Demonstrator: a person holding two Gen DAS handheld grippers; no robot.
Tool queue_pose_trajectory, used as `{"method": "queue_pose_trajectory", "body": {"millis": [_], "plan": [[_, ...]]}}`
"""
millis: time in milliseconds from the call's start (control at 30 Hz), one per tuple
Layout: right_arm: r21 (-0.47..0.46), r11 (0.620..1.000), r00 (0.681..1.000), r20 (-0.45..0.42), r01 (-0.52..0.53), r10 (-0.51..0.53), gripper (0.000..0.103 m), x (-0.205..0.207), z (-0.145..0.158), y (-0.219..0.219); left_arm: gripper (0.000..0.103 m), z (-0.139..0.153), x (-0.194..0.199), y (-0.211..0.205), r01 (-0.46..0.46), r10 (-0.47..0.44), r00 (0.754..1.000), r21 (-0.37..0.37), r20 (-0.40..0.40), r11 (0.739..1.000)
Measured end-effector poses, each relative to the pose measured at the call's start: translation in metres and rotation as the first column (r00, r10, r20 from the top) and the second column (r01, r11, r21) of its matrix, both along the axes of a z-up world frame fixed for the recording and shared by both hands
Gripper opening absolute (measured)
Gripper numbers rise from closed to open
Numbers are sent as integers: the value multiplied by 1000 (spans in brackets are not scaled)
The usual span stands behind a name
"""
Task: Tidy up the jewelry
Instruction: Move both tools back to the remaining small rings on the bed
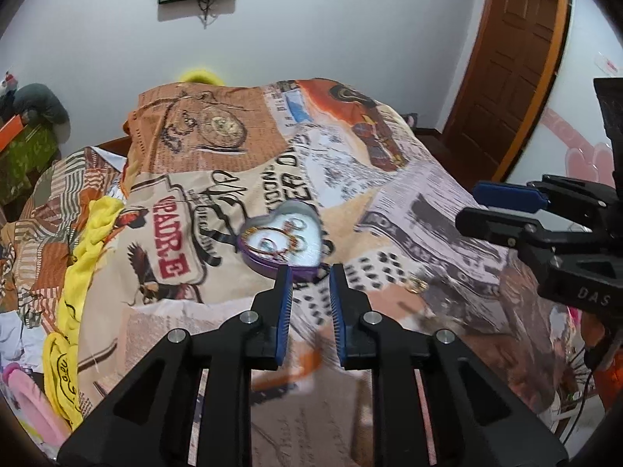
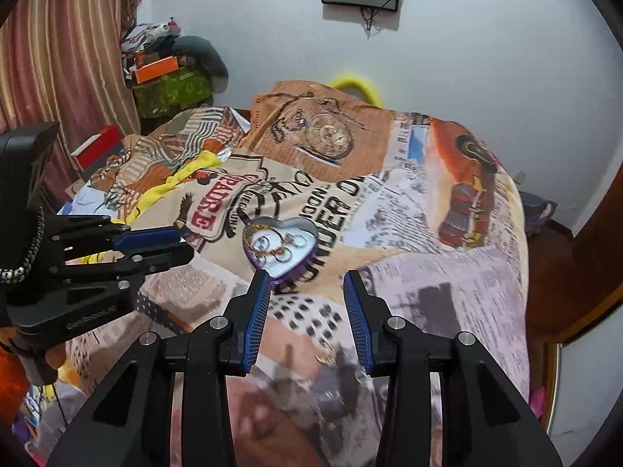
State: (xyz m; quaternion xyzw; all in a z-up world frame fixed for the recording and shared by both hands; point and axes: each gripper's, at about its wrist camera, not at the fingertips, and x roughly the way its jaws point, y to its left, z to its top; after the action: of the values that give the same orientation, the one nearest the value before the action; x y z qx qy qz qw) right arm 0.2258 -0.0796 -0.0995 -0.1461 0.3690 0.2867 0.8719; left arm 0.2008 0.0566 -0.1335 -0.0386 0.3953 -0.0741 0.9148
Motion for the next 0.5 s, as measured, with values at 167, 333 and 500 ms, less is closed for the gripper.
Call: {"method": "queue_pose_trajectory", "body": {"millis": [167, 333, 500], "plan": [[3, 1000, 1000, 4, 26, -26, 36, -7, -4, -27, 23, -3, -7, -31, 64, -64, 998, 5, -12, 998], [11, 998, 997, -38, 63, -63, 36, -4, -17, -53, 27, -16, -4, -62, 124, -123, 992, 15, -35, 992], [-2, 996, 993, -80, 89, -89, 35, 0, -34, -73, 27, -38, 11, -85, 172, -170, 980, 13, -99, 985]]}}
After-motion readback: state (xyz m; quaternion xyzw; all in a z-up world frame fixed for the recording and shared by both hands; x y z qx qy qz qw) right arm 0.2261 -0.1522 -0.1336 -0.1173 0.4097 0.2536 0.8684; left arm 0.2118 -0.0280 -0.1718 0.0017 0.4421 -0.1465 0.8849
